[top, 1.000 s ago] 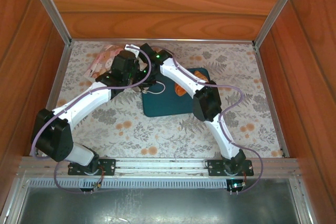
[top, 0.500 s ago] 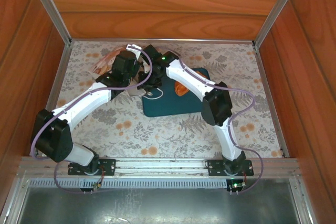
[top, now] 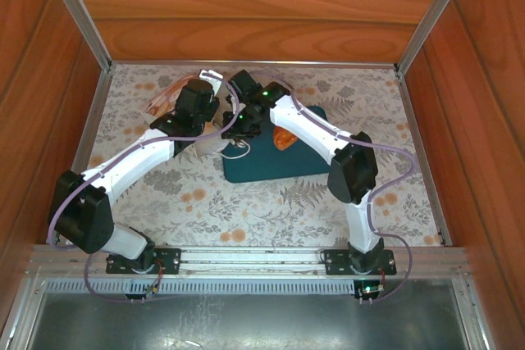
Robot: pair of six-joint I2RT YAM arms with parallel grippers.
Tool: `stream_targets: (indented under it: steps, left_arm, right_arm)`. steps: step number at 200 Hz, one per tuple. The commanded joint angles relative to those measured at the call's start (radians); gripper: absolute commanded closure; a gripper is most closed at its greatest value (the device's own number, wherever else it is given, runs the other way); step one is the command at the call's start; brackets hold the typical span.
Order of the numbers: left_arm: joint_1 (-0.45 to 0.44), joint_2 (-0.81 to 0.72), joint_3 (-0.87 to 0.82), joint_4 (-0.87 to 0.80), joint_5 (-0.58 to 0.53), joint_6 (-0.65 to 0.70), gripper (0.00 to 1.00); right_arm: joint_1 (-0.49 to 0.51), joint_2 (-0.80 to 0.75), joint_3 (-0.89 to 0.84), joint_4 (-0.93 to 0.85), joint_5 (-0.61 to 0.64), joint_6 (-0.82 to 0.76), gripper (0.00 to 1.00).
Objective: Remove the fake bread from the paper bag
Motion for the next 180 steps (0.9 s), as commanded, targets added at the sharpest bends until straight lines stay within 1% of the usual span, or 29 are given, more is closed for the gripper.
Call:
stream_targets:
  steps: [1, 67, 111, 172, 173, 180]
  left_arm:
    - [0.004, 0.004, -0.003, -0.004, -0.026, 0.005, 1.00]
    - [0.020, 0.006, 0.007, -0.003, -0.026, 0.006, 1.00]
    - [0.028, 0.009, 0.016, -0.002, -0.025, 0.010, 1.00]
    - [0.048, 0.015, 0.029, 0.001, -0.024, 0.018, 1.00]
    - [0.048, 0.015, 0.029, 0.001, -0.025, 0.018, 1.00]
    - [0.052, 0.014, 0.030, 0.001, -0.024, 0.018, 1.00]
  right_arm:
    - [0.008, -0.078, -0.023, 0.016, 0.015, -0.017, 1.00]
    - [0.005, -0.210, -0.115, 0.015, 0.023, -0.038, 1.00]
    - [0.004, -0.290, -0.143, 0.000, 0.040, -0.060, 1.00]
    - [-0.009, -0.380, -0.155, -0.107, 0.072, -0.094, 1.00]
    - [-0.011, -0.405, -0.158, -0.111, 0.074, -0.095, 1.00]
    - [-0.014, -0.429, -0.166, -0.126, 0.082, -0.096, 1.00]
